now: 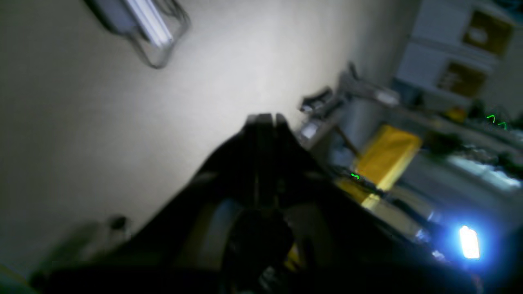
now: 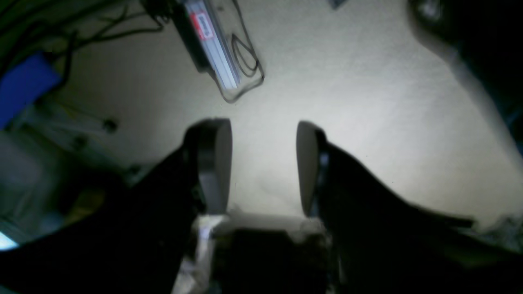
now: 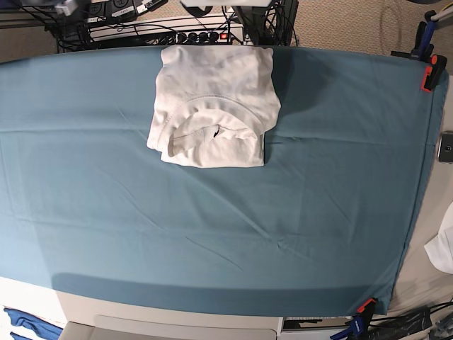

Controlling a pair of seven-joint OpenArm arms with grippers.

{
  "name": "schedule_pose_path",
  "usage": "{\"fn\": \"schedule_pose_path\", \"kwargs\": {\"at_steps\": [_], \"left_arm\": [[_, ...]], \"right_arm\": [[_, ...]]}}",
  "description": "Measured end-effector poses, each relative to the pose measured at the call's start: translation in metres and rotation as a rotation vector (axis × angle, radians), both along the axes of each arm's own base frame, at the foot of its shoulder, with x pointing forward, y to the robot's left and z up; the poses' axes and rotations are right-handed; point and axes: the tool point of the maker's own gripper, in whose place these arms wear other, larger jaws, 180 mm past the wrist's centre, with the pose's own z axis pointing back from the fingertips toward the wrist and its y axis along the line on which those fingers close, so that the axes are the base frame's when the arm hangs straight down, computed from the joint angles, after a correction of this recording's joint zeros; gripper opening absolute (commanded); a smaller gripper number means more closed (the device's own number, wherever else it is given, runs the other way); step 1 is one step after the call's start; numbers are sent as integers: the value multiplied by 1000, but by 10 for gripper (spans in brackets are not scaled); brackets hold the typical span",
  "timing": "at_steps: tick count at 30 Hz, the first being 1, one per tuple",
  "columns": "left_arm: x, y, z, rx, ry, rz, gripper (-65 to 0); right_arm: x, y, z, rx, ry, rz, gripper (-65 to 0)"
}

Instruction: Fold the T-shirt properly

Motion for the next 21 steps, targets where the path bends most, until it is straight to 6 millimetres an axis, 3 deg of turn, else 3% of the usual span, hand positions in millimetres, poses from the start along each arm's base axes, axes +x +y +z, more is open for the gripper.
{"fn": "schedule_pose_path", "kwargs": {"at_steps": [2, 5, 8, 13, 16, 18, 21], "left_arm": [[-4, -15, -27, -26, 9, -5, -650], [5, -28, -76, -16, -30, -26, -650], [26, -38, -130, 36, -80, -53, -650], [78, -81, -191, 13, -220, 70, -650], [96, -71, -231, 159, -277, 126, -650], [109, -54, -259, 362, -336, 139, -650], [125, -41, -277, 540, -386, 166, -650]], "right_arm": [[-7, 16, -23, 64, 47, -37, -391], [-10, 40, -55, 123, 69, -101, -391], [8, 58, -84, 137, 19, -168, -391], [48, 86, -125, 76, -106, -140, -391], [73, 97, -144, -20, -175, -88, -391], [94, 101, -152, -105, -239, -60, -391], [114, 100, -160, -254, -253, -53, -396]]}}
